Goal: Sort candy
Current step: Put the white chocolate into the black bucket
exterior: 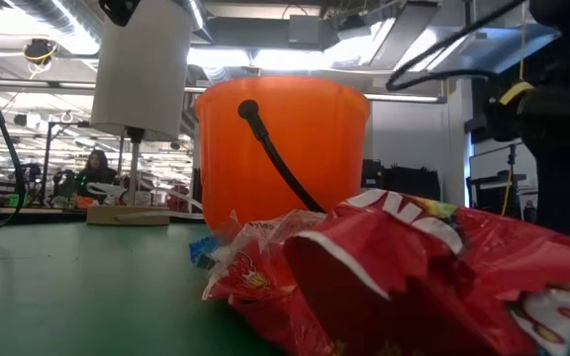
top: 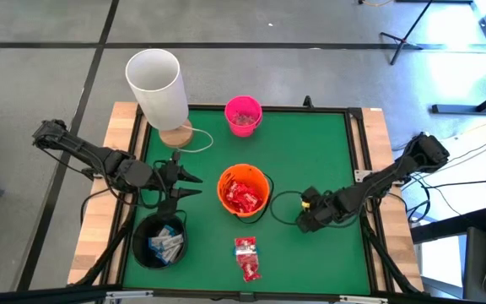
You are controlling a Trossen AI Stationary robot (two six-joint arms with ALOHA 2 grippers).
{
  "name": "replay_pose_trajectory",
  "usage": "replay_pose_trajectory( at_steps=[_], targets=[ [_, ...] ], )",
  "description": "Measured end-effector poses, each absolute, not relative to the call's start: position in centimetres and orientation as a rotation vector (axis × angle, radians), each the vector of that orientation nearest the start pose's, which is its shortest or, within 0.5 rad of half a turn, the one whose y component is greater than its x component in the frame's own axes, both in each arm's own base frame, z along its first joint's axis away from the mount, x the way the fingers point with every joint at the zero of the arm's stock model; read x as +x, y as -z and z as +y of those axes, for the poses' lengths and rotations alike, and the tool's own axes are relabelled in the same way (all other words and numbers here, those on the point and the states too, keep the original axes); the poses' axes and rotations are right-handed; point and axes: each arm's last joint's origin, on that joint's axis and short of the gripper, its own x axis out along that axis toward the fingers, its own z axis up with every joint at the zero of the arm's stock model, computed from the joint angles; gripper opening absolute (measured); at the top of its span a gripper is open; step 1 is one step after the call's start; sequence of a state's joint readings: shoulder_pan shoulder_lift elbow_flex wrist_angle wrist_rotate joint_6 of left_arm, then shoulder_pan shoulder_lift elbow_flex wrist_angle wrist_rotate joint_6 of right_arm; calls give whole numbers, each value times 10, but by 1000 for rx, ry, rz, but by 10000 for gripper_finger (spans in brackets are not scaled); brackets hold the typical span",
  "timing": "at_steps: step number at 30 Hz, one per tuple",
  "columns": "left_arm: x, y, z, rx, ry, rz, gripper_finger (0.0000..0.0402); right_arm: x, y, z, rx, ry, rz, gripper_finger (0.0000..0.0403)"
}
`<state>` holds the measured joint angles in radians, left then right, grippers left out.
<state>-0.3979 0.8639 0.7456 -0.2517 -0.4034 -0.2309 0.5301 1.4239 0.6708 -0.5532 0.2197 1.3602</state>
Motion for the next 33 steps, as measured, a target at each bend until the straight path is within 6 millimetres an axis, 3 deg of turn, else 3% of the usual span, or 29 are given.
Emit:
replay_pose_trajectory(
  at_steps=[8, 18, 33],
  targets=[
    [177, -301, -62, -88, -45, 338, 135, 196, -148, 106, 678, 625, 1126, 277],
    [177, -301, -61, -84, -71, 333, 135, 196, -168, 105, 600, 728, 1140, 258],
    [179, -299, -62, -78, -79, 344, 135, 188, -127, 102, 696, 789, 1184, 257]
  ],
)
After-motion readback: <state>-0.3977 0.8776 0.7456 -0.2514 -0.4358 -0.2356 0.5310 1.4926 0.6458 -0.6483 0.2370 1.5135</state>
